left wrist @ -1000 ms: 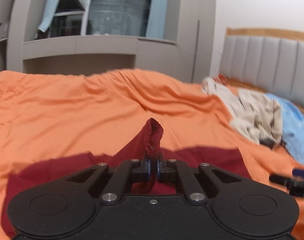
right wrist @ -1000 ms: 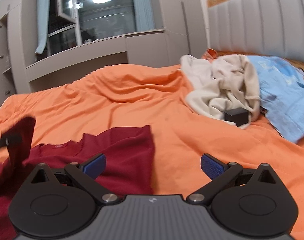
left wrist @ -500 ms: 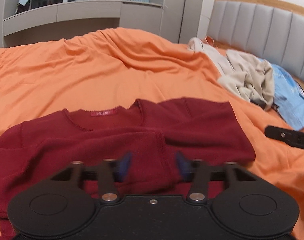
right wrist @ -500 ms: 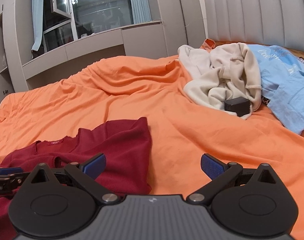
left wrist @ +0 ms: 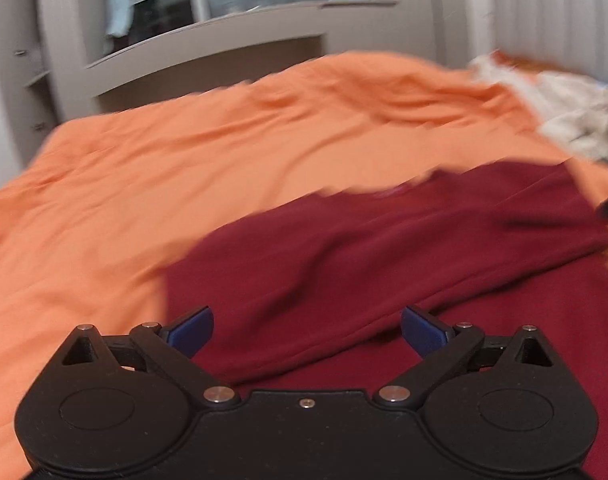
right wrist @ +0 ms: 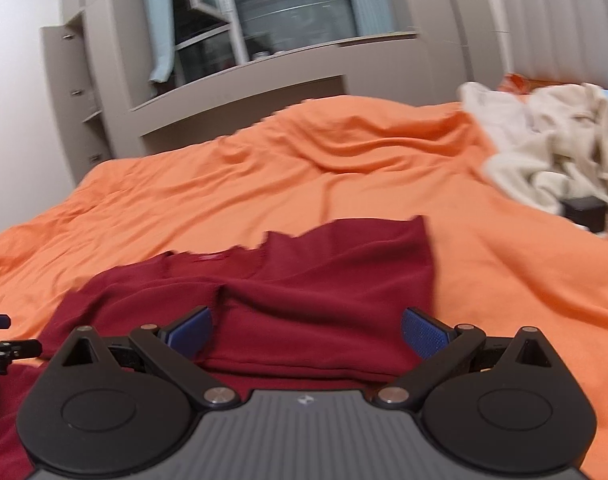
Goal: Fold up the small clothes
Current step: 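Lay the held sleeve across the shirt body and open the left tool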
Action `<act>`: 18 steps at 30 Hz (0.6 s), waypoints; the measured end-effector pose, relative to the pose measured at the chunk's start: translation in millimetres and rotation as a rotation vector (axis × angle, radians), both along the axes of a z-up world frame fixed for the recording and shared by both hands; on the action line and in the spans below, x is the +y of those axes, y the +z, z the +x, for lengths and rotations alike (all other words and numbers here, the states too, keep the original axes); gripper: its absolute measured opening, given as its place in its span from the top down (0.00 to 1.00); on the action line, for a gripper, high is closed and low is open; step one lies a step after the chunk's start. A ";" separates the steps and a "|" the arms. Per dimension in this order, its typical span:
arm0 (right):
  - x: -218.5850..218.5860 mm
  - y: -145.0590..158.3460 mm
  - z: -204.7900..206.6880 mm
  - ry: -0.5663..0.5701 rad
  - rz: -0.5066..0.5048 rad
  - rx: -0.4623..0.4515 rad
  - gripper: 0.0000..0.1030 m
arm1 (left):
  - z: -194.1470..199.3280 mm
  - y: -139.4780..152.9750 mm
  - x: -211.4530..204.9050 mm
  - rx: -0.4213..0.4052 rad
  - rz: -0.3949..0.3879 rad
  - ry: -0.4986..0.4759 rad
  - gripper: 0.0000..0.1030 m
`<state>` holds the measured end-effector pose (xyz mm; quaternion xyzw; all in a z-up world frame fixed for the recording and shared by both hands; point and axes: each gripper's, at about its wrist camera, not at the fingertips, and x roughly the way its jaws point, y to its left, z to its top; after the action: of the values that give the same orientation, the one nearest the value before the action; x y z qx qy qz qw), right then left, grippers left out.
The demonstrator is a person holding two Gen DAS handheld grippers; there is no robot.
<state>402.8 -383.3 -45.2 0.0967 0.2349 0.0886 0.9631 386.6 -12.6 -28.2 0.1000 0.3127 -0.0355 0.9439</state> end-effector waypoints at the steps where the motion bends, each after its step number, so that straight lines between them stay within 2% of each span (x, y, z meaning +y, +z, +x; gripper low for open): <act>1: 4.3 0.7 3.0 0.026 0.004 0.004 0.00 | -1.6 -3.2 13.6 0.011 0.013 0.032 0.02; 4: 15.8 1.1 13.3 0.086 0.023 0.016 0.06 | -0.1 -8.5 46.8 0.052 -0.012 0.104 0.02; 6: 24.7 0.8 22.7 0.108 0.027 0.031 0.10 | 1.9 -11.8 70.2 0.081 -0.087 0.160 0.02; 9: 40.5 -1.7 40.6 0.152 0.012 0.059 0.21 | 10.1 -17.9 92.6 0.148 -0.199 0.211 0.02; 15: 63.6 -22.0 69.1 0.202 0.051 0.149 0.33 | 21.9 -35.5 96.4 0.235 -0.197 0.240 0.02; 18: 75.0 -27.7 75.5 0.213 0.038 0.157 0.53 | 21.9 -37.3 92.7 0.236 -0.180 0.231 0.02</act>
<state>478.3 -308.4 -73.0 0.0962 0.3167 0.1872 0.9249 408.5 80.2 -65.5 -0.0263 0.4264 0.0336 0.9035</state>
